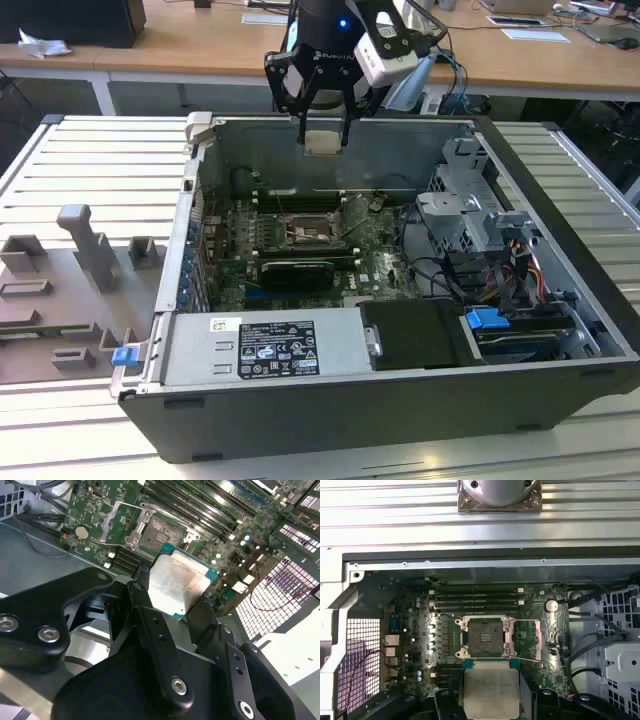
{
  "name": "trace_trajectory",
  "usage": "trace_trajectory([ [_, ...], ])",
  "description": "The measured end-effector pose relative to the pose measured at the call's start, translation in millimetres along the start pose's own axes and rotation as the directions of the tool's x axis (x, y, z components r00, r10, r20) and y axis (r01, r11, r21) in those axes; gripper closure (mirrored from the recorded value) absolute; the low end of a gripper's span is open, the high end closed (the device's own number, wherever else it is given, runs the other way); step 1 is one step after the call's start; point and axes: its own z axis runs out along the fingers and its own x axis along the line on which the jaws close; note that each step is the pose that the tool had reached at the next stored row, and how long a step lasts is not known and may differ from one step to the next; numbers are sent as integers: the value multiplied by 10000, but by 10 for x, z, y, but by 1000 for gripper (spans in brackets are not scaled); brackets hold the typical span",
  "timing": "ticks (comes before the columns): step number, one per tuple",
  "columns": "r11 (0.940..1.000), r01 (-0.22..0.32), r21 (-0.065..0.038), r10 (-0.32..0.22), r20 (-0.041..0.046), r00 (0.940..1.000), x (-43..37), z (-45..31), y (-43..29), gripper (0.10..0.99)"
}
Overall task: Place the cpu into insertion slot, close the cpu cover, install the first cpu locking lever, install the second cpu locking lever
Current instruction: 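Place the cpu into insertion slot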
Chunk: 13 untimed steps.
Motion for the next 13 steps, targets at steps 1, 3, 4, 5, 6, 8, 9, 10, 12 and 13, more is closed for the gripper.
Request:
trace_trajectory([
  [1, 10000, -50, -1, 50, 5, 10000, -1, 0, 0, 549],
  [3, 9999, -157, -3, 157, 14, 9999, 0, 0, 0, 549],
  [4, 9998, -182, -3, 182, 16, 9998, 0, 0, 0, 549],
  [5, 9998, -214, -5, 214, 19, 9998, 0, 0, 0, 549],
  [6, 9997, -236, -5, 236, 21, 9997, 0, 0, 0, 549],
  [8, 9996, -284, -6, 284, 26, 9996, 0, 0, 0, 549],
  [9, 9995, -312, -7, 312, 28, 9995, 0, 1, 0, 549],
  [10, 9994, -337, -7, 337, 30, 9994, 0, 0, 0, 549],
  [12, 9992, -396, -8, 396, 36, 9992, 0, 1, 0, 549],
  [13, 9991, -425, -8, 425, 38, 9991, 0, 0, 0, 549],
])
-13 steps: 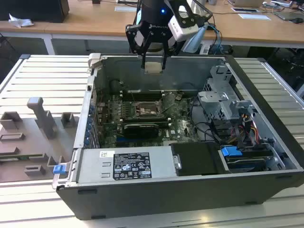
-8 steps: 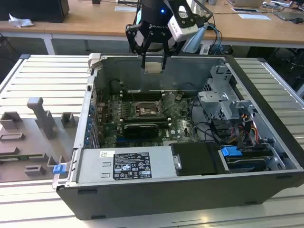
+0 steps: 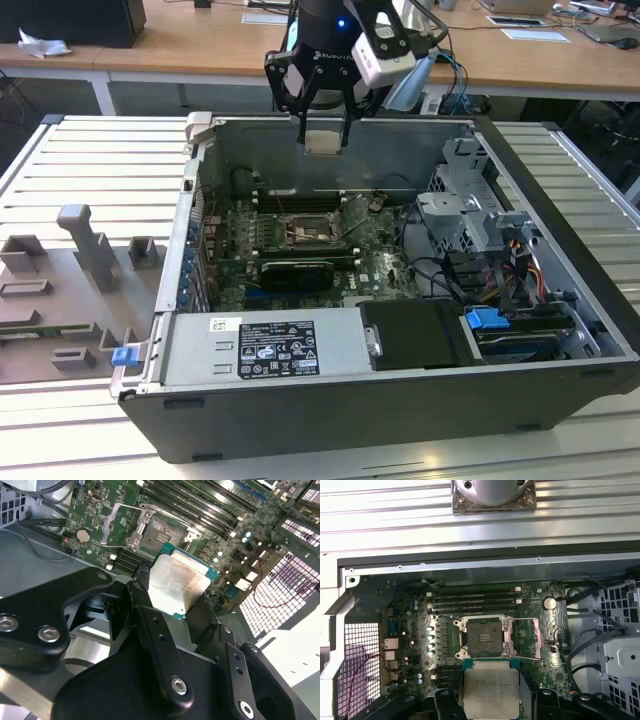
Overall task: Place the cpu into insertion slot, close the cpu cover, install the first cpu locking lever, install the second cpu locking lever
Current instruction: 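Place the cpu into insertion slot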
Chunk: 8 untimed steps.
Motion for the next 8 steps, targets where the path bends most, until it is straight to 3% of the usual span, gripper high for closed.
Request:
trace_trajectory([
  [8, 9994, -348, -9, 348, 31, 9994, 0, 1, 0, 549],
])
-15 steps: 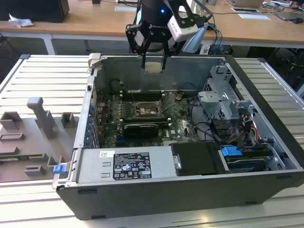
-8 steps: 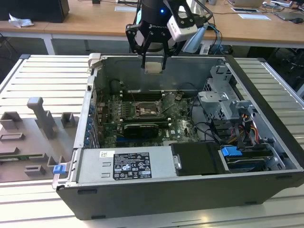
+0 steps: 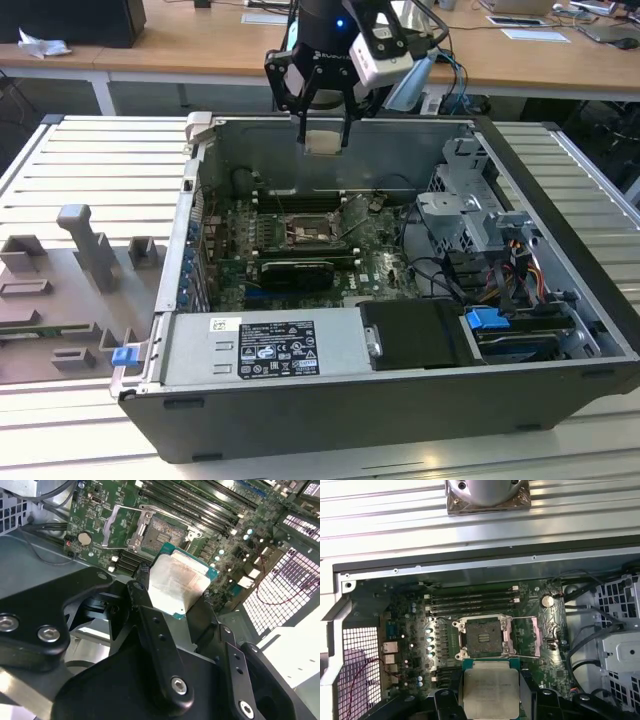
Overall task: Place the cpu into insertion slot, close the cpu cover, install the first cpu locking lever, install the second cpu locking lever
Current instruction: 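Place the cpu into insertion slot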
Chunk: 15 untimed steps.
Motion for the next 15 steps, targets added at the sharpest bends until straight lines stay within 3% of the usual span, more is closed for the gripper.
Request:
trace_trajectory([
  [15, 9986, -523, -11, 523, 47, 9986, 0, 0, 0, 549],
])
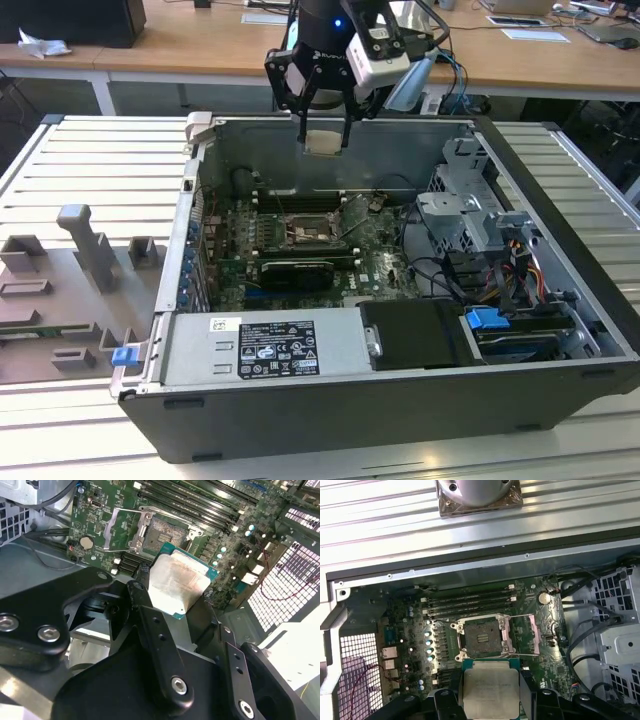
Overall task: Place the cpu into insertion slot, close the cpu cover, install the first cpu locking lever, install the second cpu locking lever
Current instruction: 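Place the cpu into insertion slot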
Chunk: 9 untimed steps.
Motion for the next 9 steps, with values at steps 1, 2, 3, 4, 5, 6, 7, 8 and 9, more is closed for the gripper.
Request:
trace_trajectory([
  [1, 10000, -34, -1, 34, 3, 10000, 0, 0, 0, 549],
  [2, 10000, -60, -1, 60, 5, 10000, 0, 0, 0, 549],
  [3, 9999, -114, -2, 114, 10, 9999, 0, 0, 0, 549],
  [4, 9999, -140, -3, 140, 12, 9999, 0, 0, 0, 549],
  [5, 9999, -165, -4, 165, 15, 9999, 0, 0, 0, 549],
  [6, 9998, -204, -4, 204, 18, 9998, 0, 0, 0, 549],
  [7, 9997, -231, -4, 231, 20, 9997, 0, 0, 0, 549],
  [8, 9996, -297, -6, 297, 26, 9996, 0, 0, 0, 549],
  [9, 9993, -365, -8, 365, 32, 9993, 0, 0, 0, 549],
])
